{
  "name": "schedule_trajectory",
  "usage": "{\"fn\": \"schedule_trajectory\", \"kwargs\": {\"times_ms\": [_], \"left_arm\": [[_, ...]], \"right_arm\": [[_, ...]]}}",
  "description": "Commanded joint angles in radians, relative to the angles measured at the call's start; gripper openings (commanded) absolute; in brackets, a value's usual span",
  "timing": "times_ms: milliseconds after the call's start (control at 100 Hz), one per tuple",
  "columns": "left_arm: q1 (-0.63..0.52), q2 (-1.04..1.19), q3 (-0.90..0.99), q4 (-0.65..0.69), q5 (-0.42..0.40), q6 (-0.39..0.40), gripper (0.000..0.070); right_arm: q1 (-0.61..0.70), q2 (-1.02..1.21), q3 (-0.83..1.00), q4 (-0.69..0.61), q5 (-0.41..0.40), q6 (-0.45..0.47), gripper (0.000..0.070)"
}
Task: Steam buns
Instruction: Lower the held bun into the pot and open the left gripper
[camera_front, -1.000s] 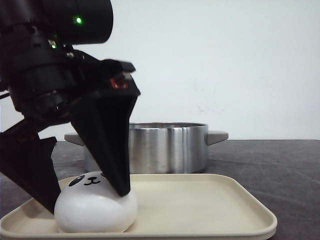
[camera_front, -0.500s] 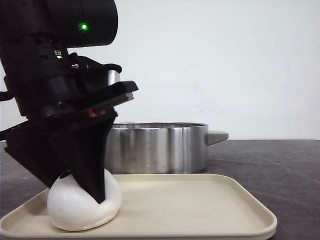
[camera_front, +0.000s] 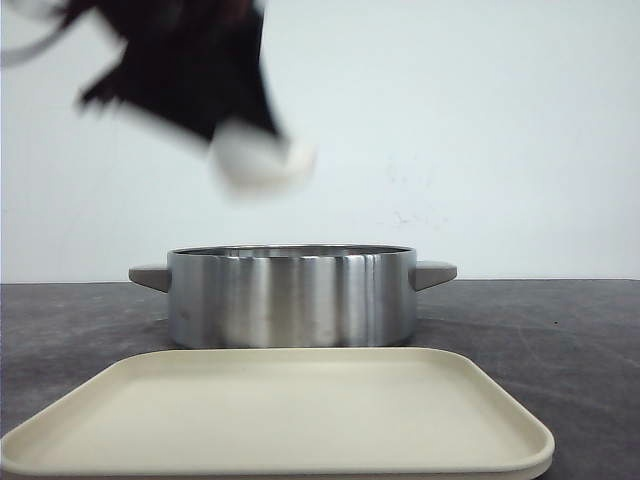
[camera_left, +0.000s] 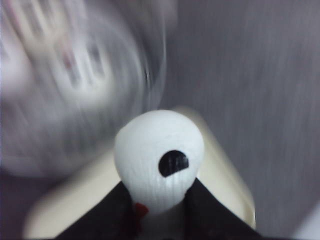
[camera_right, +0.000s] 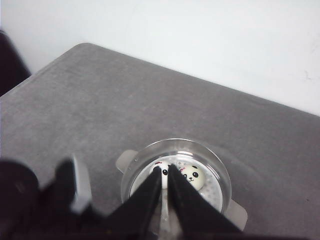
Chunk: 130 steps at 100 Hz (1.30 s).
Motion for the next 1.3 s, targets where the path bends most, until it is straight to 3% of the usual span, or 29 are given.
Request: {"fn": "schedule_trajectory", "kwargs": {"times_ms": [0, 200, 680, 760, 890, 940, 1160, 1290], "left_arm": [[0.018, 0.042, 0.057, 0.005, -0.017, 0.072, 0.001], [0.11, 0.172, 0.182, 0.014, -0.015, 0.131, 0.001], [0.207, 0.502, 0.217, 0.014, -0.015, 0.134, 0.0038], [0.209, 0.512, 0.217, 0.014, -0.015, 0.133, 0.0146], [0.208, 0.512, 0.221, 0.035, -0.015, 0.132, 0.0436], [0.208, 0.512, 0.23, 0.027, -0.015, 0.128, 0.0486], [0.208, 0.504, 0.345, -0.114, -0.015, 0.126, 0.0485], [0.208, 0.435, 0.376, -0.129, -0.014, 0.126, 0.0485]], "right_arm": [[0.011, 0.009, 0.02, 0.019, 0.002, 0.013, 0.0012], [0.011, 0.009, 0.02, 0.05, 0.002, 0.004, 0.0012], [0.011, 0.01, 0.02, 0.013, 0.002, -0.014, 0.0012], [0.011, 0.01, 0.02, -0.005, 0.002, -0.014, 0.0012], [0.011, 0.01, 0.02, -0.021, 0.002, -0.013, 0.0012], [0.011, 0.01, 0.02, -0.021, 0.002, -0.014, 0.0012], [0.011, 0.01, 0.019, -0.022, 0.006, -0.018, 0.0012], [0.011, 0.01, 0.005, -0.025, 0.05, -0.022, 0.0012]]}}
